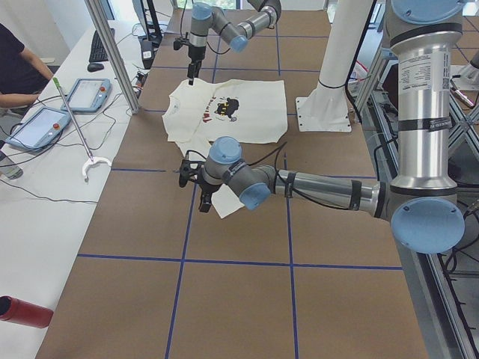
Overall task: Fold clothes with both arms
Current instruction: 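Release the sleeve and raise the right gripper while the left gripper reaches its cuff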
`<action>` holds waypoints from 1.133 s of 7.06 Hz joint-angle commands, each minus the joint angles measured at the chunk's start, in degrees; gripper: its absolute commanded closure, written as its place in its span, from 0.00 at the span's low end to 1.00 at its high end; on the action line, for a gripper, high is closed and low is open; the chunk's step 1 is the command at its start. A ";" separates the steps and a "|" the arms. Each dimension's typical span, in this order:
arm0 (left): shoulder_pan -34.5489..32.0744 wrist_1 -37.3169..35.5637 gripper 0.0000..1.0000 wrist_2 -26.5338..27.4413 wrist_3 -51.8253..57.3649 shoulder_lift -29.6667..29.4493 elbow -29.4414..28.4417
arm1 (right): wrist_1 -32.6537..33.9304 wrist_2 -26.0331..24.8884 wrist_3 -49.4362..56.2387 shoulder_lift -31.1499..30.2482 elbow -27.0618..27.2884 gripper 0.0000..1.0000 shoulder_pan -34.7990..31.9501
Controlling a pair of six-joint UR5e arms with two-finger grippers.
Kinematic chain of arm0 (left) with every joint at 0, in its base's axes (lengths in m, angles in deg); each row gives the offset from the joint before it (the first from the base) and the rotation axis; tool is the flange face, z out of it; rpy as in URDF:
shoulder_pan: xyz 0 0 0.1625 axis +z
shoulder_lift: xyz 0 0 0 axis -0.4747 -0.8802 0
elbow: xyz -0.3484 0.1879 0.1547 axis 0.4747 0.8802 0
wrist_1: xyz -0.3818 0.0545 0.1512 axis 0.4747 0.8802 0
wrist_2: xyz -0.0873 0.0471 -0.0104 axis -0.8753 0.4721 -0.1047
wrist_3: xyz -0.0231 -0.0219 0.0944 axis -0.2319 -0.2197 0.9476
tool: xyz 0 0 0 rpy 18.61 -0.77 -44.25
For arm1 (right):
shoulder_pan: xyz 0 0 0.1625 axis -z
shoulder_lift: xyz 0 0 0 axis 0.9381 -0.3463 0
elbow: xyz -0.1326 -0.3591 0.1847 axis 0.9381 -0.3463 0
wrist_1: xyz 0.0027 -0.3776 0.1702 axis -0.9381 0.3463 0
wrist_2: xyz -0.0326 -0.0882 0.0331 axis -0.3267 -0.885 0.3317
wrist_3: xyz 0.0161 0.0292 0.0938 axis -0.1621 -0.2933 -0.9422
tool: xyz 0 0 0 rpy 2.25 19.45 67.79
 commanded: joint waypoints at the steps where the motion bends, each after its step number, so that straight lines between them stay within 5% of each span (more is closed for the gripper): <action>1: 17.08 1.51 0.00 15.60 -22.44 4.87 5.95 | 14.61 3.05 15.66 -12.78 16.66 0.00 -6.15; 4: 24.36 0.54 0.00 25.18 -26.05 6.56 3.17 | 17.56 7.89 32.14 -28.89 26.82 0.00 -14.43; 8: 24.72 1.25 0.01 25.10 -25.62 0.42 -5.71 | 16.86 8.60 33.23 -31.48 27.72 0.00 -14.80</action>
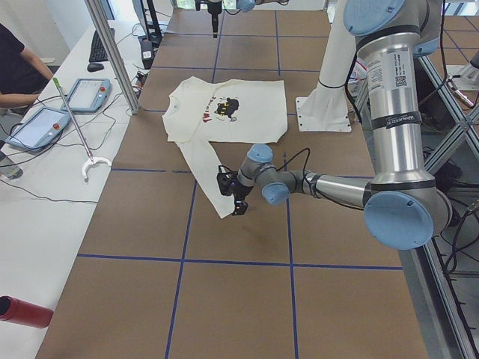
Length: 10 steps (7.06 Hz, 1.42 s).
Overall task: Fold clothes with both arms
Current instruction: 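Grasp the sleeve cuff nearest the left gripper and hold it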
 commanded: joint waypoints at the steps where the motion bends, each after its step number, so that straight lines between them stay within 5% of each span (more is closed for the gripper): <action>1: 0.06 0.13 0.01 0.14 0.35 -1.81 -2.81 | -0.09 0.04 0.11 -0.22 0.08 0.00 -0.03; 10: 0.15 1.10 0.07 0.05 0.09 -0.94 -2.72 | -0.09 -0.13 -0.42 0.13 -0.09 0.00 0.15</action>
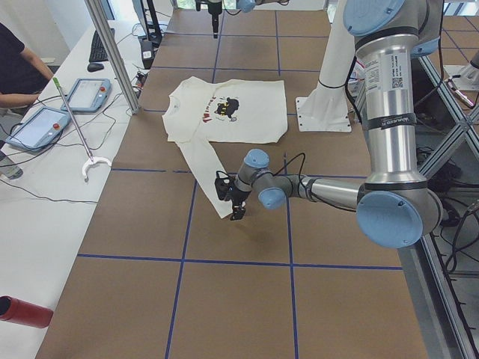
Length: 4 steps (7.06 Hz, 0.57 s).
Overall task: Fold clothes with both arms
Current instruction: 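Grasp the sleeve cuff nearest the left gripper and hold it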
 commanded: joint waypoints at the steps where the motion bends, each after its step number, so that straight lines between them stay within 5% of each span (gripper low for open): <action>1: 0.00 0.00 0.14 0.00 -0.20 0.00 0.00 | 0.00 -0.03 0.00 0.06 -0.03 0.00 0.00; 4: 0.35 0.00 0.18 0.00 -0.20 0.00 0.00 | 0.00 -0.03 0.00 0.06 -0.12 0.00 0.00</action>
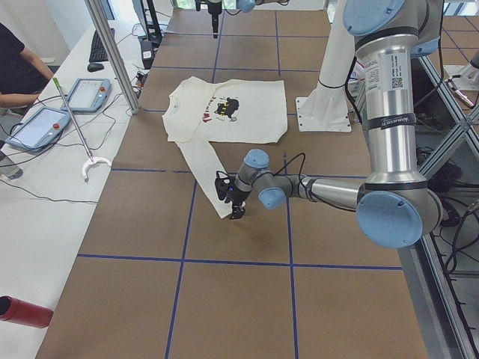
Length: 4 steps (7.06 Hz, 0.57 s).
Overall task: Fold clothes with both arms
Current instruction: 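Grasp the sleeve cuff nearest the left gripper and hold it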
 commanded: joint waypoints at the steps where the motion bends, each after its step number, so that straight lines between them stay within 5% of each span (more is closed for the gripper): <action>1: 0.40 0.00 0.18 0.00 -0.09 0.00 0.00 | 0.00 0.00 0.00 -0.04 0.03 0.00 0.00; 3: 0.48 0.00 0.22 -0.09 -0.18 0.00 0.00 | 0.00 0.09 0.00 -0.04 0.03 0.00 0.00; 4: 0.48 0.17 0.34 -0.17 -0.18 0.00 0.17 | 0.00 0.35 0.00 -0.04 0.03 0.00 0.00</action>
